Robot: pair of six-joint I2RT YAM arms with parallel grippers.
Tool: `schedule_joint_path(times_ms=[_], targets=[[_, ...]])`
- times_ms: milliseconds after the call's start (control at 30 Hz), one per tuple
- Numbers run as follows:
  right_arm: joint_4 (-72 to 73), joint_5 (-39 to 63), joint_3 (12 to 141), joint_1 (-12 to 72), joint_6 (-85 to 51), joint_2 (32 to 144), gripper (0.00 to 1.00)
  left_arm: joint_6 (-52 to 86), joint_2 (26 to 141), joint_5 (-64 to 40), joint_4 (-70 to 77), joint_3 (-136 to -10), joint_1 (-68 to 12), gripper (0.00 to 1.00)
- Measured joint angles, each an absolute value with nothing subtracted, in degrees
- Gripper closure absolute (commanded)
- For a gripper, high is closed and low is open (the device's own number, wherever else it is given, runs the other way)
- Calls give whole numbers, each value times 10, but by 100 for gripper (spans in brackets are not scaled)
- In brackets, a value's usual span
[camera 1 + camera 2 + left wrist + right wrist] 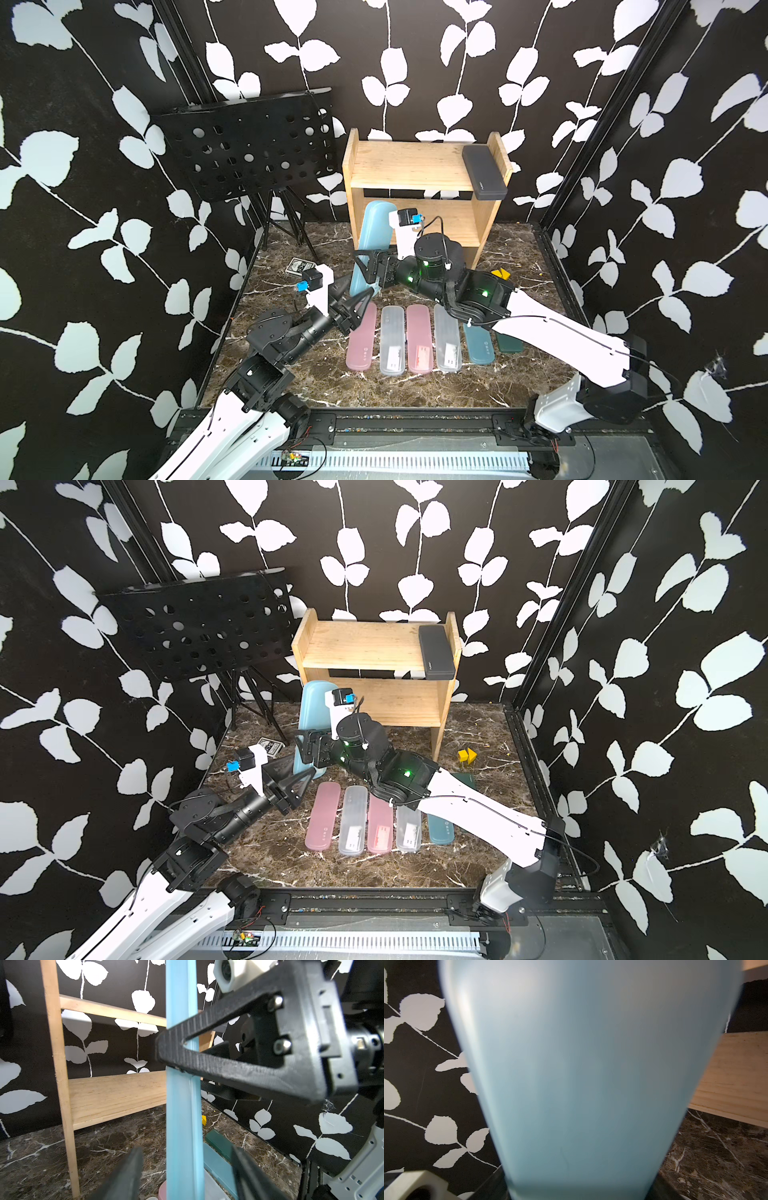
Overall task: Remove the pencil cases from the shelf
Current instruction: Pick up the pencil case from the shelf, then place the pencil case at the center of the board.
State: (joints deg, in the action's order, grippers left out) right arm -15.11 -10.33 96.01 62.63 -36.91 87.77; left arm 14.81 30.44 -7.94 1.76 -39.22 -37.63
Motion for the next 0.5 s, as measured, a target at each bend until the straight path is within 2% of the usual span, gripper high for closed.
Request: schedule_joint_path(times_ms=[133,333,500], targets=[[-166,-104,956,616,-375,878,100,150,271,-21,-4,-385,-377,1],[-190,-103,924,599,-402,886,100,155,190,127,-65,-373,-378,1],[-196,-78,926,595,-442,959,100,139,133,232,-118,-376,-378,1]])
